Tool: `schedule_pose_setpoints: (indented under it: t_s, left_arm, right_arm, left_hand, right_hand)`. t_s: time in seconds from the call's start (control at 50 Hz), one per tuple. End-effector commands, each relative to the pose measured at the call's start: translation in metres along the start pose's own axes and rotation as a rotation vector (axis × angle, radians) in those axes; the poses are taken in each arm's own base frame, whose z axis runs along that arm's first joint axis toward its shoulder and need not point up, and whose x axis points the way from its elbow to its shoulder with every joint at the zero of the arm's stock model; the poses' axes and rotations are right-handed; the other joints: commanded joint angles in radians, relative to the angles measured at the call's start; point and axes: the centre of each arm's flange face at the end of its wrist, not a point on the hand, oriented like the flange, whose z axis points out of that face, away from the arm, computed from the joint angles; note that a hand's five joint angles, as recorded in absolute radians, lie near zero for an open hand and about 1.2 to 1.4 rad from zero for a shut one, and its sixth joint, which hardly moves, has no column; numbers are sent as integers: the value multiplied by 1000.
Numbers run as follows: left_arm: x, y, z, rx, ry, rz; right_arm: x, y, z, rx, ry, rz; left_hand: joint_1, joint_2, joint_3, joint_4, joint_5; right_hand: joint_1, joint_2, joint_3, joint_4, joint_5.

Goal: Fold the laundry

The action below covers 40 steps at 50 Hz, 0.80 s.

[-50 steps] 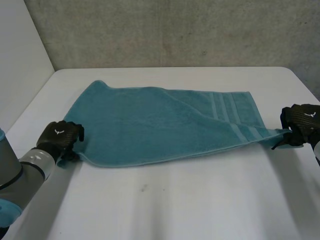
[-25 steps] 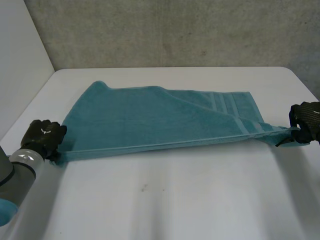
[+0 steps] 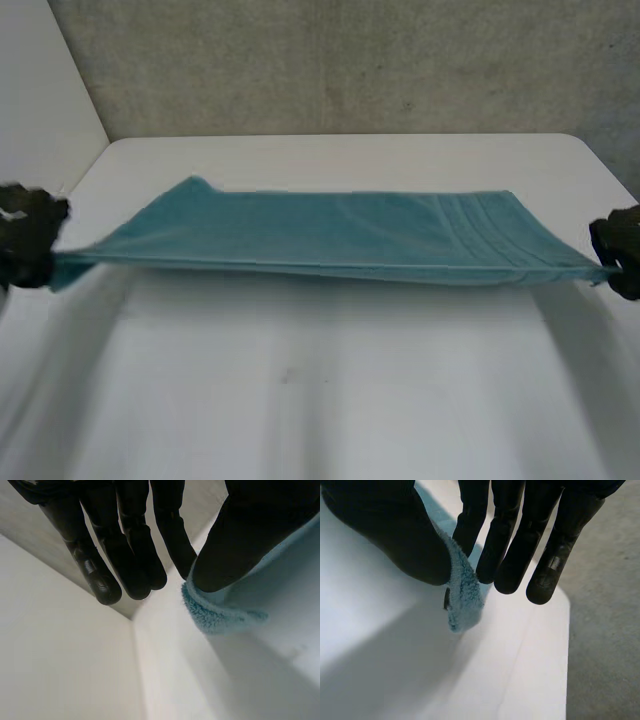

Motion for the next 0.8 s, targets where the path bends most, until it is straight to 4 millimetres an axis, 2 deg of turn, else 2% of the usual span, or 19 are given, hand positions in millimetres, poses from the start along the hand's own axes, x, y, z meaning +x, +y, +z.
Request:
schedule_pose_setpoints:
  t_s: [0.02, 0.1, 0.16, 0.26, 0.34, 0.36, 0.42, 0.48, 0.5, 0.52, 0.54, 0.56, 0.58, 0.6, 0.64, 0.68, 0.74, 0.76, 0.8]
  left_arm:
    - [-13, -27, -32, 66, -15, 13]
    - [-5, -22, -32, 52, 41, 6]
    - [5, -6, -22, -8, 102, -2]
    - [26, 23, 1, -112, 210, -12]
    - [38, 41, 27, -135, 251, 24]
    - [43, 47, 40, -129, 257, 48]
    - [48, 44, 62, -85, 252, 87]
    - [41, 18, 93, 23, 184, 139]
    - [36, 8, 100, 58, 156, 150]
    - [25, -17, 115, 136, 98, 165]
    - [17, -30, 122, 174, 64, 167]
    - [8, -45, 128, 220, 27, 169]
    - [-2, -60, 133, 267, -12, 171]
    - [-25, -91, 140, 364, -98, 172]
    - [-44, -122, 142, 470, -176, 163]
    - [-69, -159, 137, 619, -277, 115]
    - [-91, -180, 129, 727, -362, 52]
    - [-102, -191, 121, 780, -404, 15]
    - [-105, -194, 116, 809, -412, -14]
  right_arm:
    - [-3, -21, -57, -99, -101, -224]
    - [-4, -23, -62, -87, -96, -249]
    - [-6, -18, -57, -96, -106, -243]
    - [-11, 7, -14, -145, -149, -224]
    - [-13, 19, 15, -176, -149, -198]
    - [-14, 20, 21, -181, -145, -192]
    - [-19, 15, 39, -176, -128, -185]
    - [-16, -12, 63, -102, -48, -192]
    - [-7, -36, 69, -37, 18, -187]
    - [2, -52, 71, 10, 65, -182]
    - [11, -69, 71, 60, 115, -173]
    - [31, -105, 67, 176, 213, -144]
    - [41, -123, 64, 239, 259, -125]
    - [50, -138, 60, 299, 299, -101]
    - [72, -173, 49, 461, 382, -20]
    - [84, -188, 40, 551, 423, 31]
    - [98, -216, 4, 719, 479, 92]
    - [99, -219, -5, 738, 485, 99]
    - [93, -215, -16, 733, 463, 93]
  left_hand:
    - [264, 198, 205, 203, 257]
    - [264, 198, 205, 203, 257]
    - [264, 198, 205, 203, 257]
    - [264, 198, 205, 203, 257]
    - [264, 198, 205, 203, 257]
    - [264, 198, 205, 203, 257]
    - [264, 198, 205, 203, 257]
    - [264, 198, 205, 203, 257]
    - [264, 198, 205, 203, 257]
    - [264, 198, 205, 203, 257]
    - [264, 198, 205, 203, 257]
    - [264, 198, 205, 203, 257]
    - [264, 198, 205, 203, 257]
    - [264, 198, 205, 203, 257]
    - [264, 198, 205, 203, 257]
    - [264, 198, 205, 203, 257]
    - [264, 198, 205, 203, 257]
    - [264, 198, 205, 203, 257]
    - [264, 198, 205, 203, 257]
  right_hand:
    - [419, 219, 209, 203, 235]
    - [419, 219, 209, 203, 235]
    - [419, 219, 209, 203, 235]
    - [419, 219, 209, 203, 235]
    - [419, 219, 209, 203, 235]
    - [419, 219, 209, 203, 235]
    - [419, 219, 209, 203, 235]
    - [419, 219, 209, 203, 235]
    - [419, 219, 209, 203, 235]
    - [419, 219, 209, 203, 235]
    - [419, 219, 209, 203, 235]
    - [419, 219, 209, 203, 235]
    - [419, 219, 209, 203, 235]
    - [419, 219, 209, 203, 235]
    - [419, 219, 209, 203, 235]
    - [419, 219, 209, 203, 235]
    - [419, 219, 209, 203, 235]
    - [419, 219, 209, 203, 235]
    - [419, 219, 209, 203, 235]
